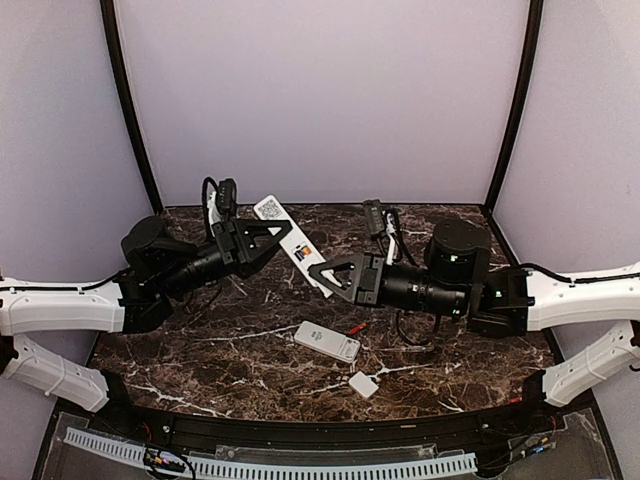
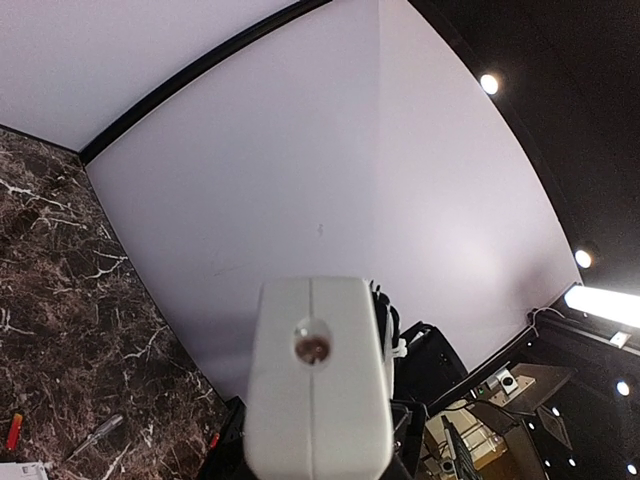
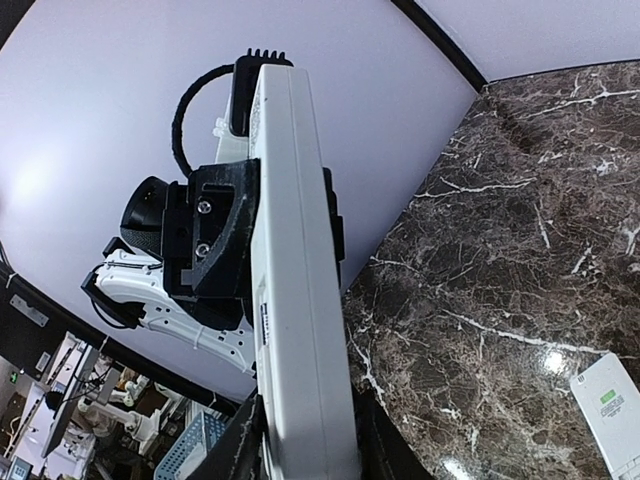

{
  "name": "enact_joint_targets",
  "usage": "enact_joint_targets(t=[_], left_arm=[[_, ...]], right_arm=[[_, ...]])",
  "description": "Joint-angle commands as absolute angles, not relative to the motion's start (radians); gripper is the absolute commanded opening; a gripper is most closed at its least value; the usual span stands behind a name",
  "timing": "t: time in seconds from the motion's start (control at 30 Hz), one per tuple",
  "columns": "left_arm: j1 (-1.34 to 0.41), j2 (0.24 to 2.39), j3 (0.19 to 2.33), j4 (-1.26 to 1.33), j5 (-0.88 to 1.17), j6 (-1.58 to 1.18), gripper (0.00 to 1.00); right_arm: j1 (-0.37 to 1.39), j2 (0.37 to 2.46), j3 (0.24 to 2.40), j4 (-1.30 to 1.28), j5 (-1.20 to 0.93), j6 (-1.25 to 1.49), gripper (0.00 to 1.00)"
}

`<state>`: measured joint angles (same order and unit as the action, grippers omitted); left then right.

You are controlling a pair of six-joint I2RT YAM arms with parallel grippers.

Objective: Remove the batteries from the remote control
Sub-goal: Remove the battery cover from the remote control.

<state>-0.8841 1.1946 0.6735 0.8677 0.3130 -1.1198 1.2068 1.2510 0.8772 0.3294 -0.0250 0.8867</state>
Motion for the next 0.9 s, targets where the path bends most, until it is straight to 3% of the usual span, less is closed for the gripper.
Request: enact_joint_targets(t=[0.0,0.27,0.47,0.87], left_arm=[[-0.88,1.152,0.667,0.917,0.299,-1.127,0.0],[-0.88,1.167,0.671,0.924,0.312,-1.136,0.0],[-0.88,1.164,0.673,0.914,0.314,-1.131,0.0],[-0.88,1.133,0.681,0.824,0.298,-1.087,0.0]], right_arm=[[1.209,1.236,0.856,0.289,-0.005,0.873,0.32],[1.207,1.243,0.867,0.287,-0.005,0.868,0.33],[1.208,1.243,0.864,0.281,-0.004,0.877,0.4],[1.208,1.232,0.858,0.257,-0.003,0.889,0.4]])
